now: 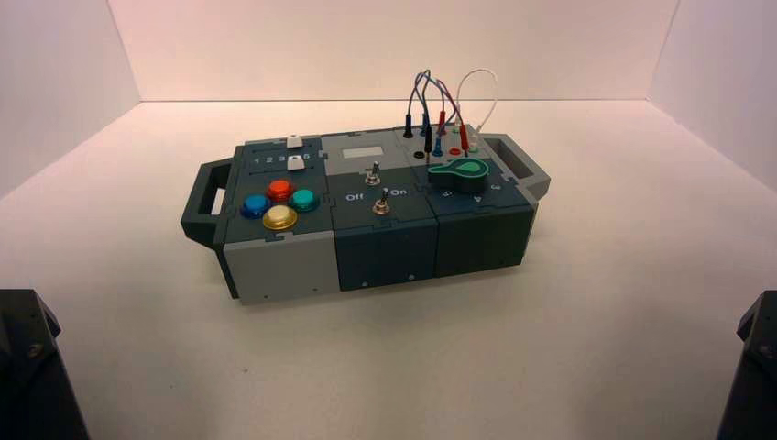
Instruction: Move the box away.
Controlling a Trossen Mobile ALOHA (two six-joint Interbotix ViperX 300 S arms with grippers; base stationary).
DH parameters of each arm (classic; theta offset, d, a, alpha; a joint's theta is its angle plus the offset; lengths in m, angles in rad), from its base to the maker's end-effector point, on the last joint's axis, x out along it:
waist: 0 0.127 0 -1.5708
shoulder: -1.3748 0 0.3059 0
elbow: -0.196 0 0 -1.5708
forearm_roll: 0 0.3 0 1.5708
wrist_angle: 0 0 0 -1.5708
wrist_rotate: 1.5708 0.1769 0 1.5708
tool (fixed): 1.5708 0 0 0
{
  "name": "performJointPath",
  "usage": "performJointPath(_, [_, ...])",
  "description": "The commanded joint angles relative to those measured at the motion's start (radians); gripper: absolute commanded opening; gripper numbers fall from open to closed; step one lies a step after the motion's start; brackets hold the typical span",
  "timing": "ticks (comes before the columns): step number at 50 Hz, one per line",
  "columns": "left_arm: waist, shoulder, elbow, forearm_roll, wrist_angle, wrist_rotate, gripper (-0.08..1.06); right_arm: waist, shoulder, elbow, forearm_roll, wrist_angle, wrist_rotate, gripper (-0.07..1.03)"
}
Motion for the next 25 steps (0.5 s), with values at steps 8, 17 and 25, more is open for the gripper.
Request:
performJointPath(8, [-0.006, 0.012, -0.029, -0.002, -0.005, 0.000, -0.03, 0.002, 0.015, -0.035, 0.003, -0.008, 0.000, -0.02])
performJointPath(17, [-0.006, 0.014, -0.031, -0.002, -0.005, 0.000, -0.03, 0.003, 0.023, -0.037, 0.006, -0.008, 0.000, -0.02])
performJointPath(25, [-0.028, 0.054, -0.035, -0.012, 0.008, -0.002, -0.03, 0.026, 0.064, -0.041, 0.038, 0.002, -0.002, -0.02])
